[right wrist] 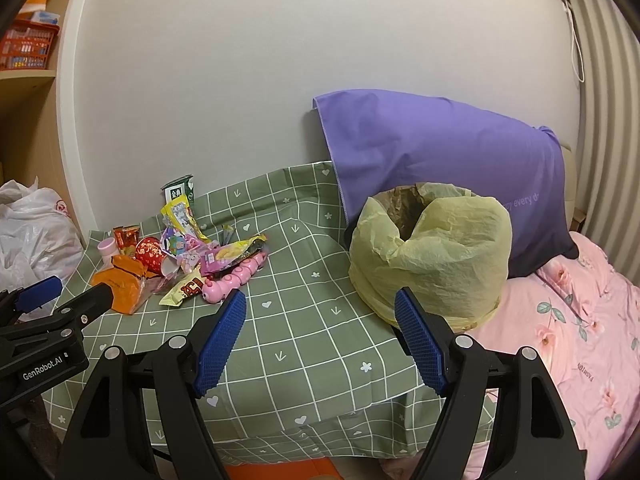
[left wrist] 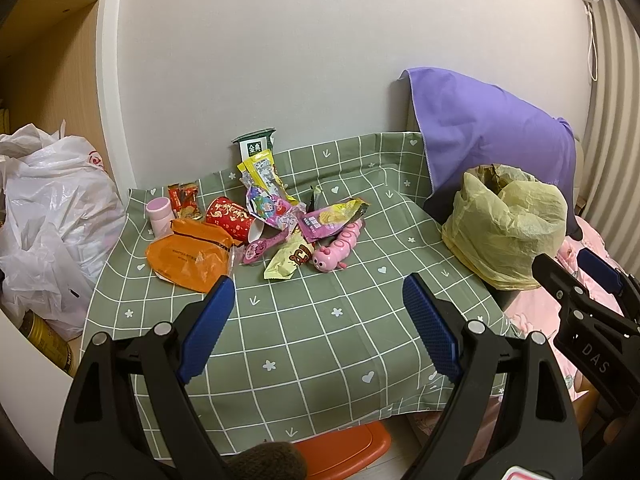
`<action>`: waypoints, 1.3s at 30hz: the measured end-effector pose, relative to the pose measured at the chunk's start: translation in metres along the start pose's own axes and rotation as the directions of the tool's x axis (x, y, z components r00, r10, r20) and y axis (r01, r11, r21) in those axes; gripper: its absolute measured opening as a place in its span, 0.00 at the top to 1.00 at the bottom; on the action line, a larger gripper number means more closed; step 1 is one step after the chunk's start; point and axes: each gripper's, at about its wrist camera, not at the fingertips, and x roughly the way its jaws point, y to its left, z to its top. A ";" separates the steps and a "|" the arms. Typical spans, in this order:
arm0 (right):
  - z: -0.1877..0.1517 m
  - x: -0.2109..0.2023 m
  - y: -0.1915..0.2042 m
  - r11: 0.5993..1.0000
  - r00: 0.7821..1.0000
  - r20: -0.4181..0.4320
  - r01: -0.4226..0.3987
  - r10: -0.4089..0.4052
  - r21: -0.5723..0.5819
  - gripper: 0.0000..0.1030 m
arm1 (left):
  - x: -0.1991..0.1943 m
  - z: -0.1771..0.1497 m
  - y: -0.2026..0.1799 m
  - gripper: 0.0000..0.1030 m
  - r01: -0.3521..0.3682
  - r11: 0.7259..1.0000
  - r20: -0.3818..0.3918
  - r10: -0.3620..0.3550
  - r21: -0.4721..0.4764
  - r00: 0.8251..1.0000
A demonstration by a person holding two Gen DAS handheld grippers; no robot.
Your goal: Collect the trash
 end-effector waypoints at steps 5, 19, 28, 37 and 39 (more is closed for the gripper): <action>0.000 0.000 0.000 1.000 1.000 0.000 0.000 0.000 0.000 0.29 | 0.000 0.000 0.001 0.21 0.001 1.000 0.000 -0.001 -0.001 1.000; 0.000 0.000 0.001 1.000 1.000 -0.003 -0.001 0.001 0.001 0.29 | 0.002 0.001 0.008 0.21 -0.001 1.000 -0.008 0.001 -0.009 1.000; -0.003 0.011 0.001 1.000 1.000 -0.020 0.007 -0.007 -0.005 0.29 | 0.005 0.001 0.014 0.21 -0.009 1.000 -0.006 0.008 -0.025 1.000; 0.007 0.049 0.004 0.999 0.997 -0.064 -0.037 0.038 0.010 0.29 | 0.021 0.009 0.039 0.21 -0.081 0.995 0.007 0.082 -0.052 0.997; 0.012 0.063 0.011 0.998 0.996 -0.070 -0.059 0.059 0.002 0.29 | 0.029 0.013 0.052 0.21 -0.111 0.991 0.009 0.112 -0.071 0.994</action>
